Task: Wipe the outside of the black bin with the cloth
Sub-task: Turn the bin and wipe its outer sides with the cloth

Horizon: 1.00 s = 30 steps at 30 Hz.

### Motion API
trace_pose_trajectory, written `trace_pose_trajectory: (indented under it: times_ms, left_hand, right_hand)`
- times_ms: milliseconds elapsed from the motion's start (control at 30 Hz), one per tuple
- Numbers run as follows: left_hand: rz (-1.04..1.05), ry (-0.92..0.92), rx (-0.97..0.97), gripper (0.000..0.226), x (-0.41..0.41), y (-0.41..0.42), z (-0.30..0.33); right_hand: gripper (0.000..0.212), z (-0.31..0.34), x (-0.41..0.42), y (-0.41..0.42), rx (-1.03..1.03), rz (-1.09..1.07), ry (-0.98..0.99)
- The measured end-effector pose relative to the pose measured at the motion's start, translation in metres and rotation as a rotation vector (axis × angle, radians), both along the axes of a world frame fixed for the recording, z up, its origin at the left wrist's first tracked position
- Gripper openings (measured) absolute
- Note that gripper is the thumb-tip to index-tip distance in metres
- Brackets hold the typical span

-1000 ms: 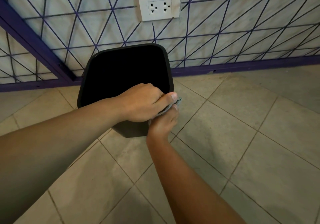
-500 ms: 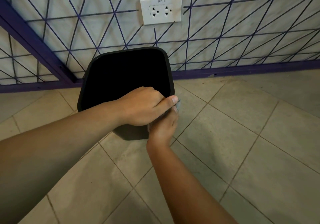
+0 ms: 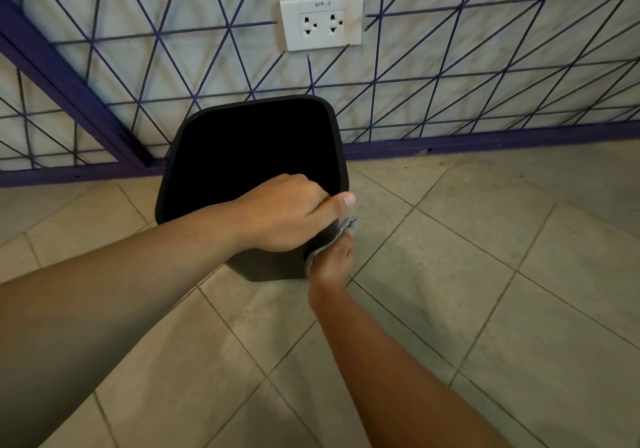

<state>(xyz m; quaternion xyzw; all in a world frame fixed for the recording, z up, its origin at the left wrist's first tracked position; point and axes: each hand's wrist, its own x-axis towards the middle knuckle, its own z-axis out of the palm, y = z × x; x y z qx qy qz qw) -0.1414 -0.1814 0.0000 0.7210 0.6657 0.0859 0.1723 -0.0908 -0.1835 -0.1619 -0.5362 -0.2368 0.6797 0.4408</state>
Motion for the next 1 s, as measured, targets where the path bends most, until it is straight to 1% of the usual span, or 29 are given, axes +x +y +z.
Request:
trace_pose_trajectory:
  times_ms: [67, 167, 267, 333, 433, 500, 533, 600, 633, 667, 733, 833, 1000]
  left_hand:
    - [-0.007, -0.012, 0.001, 0.061, -0.002, 0.001, 0.0]
    - [-0.017, -0.024, -0.009, 0.062, -0.003, 0.001, 0.001]
    - [-0.004, -0.016, 0.0, 0.061, -0.002, 0.001, 0.001]
    - [-0.004, -0.02, 0.0, 0.061, -0.002, 0.001, 0.0]
    - [-0.009, -0.032, -0.015, 0.059, -0.002, 0.002, 0.001]
    - [0.001, -0.022, -0.023, 0.059, -0.002, 0.002, 0.002]
    - [0.011, -0.013, -0.023, 0.06, -0.003, 0.002, 0.001]
    - [0.029, 0.005, -0.021, 0.06, -0.002, 0.003, 0.001]
    - [0.035, 0.013, -0.025, 0.06, -0.002, 0.002, 0.002]
    - [0.039, 0.02, -0.034, 0.059, -0.002, 0.002, 0.002]
    - [0.034, 0.021, -0.064, 0.058, -0.001, 0.0, 0.006]
    - [-0.001, -0.001, -0.126, 0.057, -0.005, -0.004, 0.013]
    - [-0.066, 0.074, -0.175, 0.061, -0.024, -0.025, 0.021]
  right_hand:
    - [0.099, 0.014, 0.0, -0.001, 0.023, -0.016, 0.032]
    - [0.094, 0.032, -0.002, -0.006, 0.089, -0.036, 0.04]
    - [0.105, 0.008, -0.002, 0.0, 0.038, -0.056, 0.066]
    - [0.105, 0.013, 0.002, 0.002, 0.019, -0.031, 0.057]
    - [0.097, 0.041, 0.001, -0.005, 0.107, -0.028, 0.056]
    - [0.095, 0.039, 0.0, -0.006, 0.075, -0.02, 0.038]
    - [0.087, 0.033, 0.002, -0.005, 0.047, 0.01, 0.028]
    - [0.061, 0.021, 0.014, 0.002, -0.026, 0.104, -0.016]
    - [0.054, 0.019, 0.022, 0.007, -0.059, 0.152, -0.034]
    - [0.052, 0.019, 0.03, 0.01, -0.08, 0.182, -0.041]
    - [0.053, 0.017, 0.045, 0.015, -0.12, 0.204, -0.061]
    - [0.057, 0.019, 0.068, 0.018, -0.197, 0.148, -0.063]
    - [0.064, 0.023, 0.105, 0.021, -0.227, 0.036, -0.008]
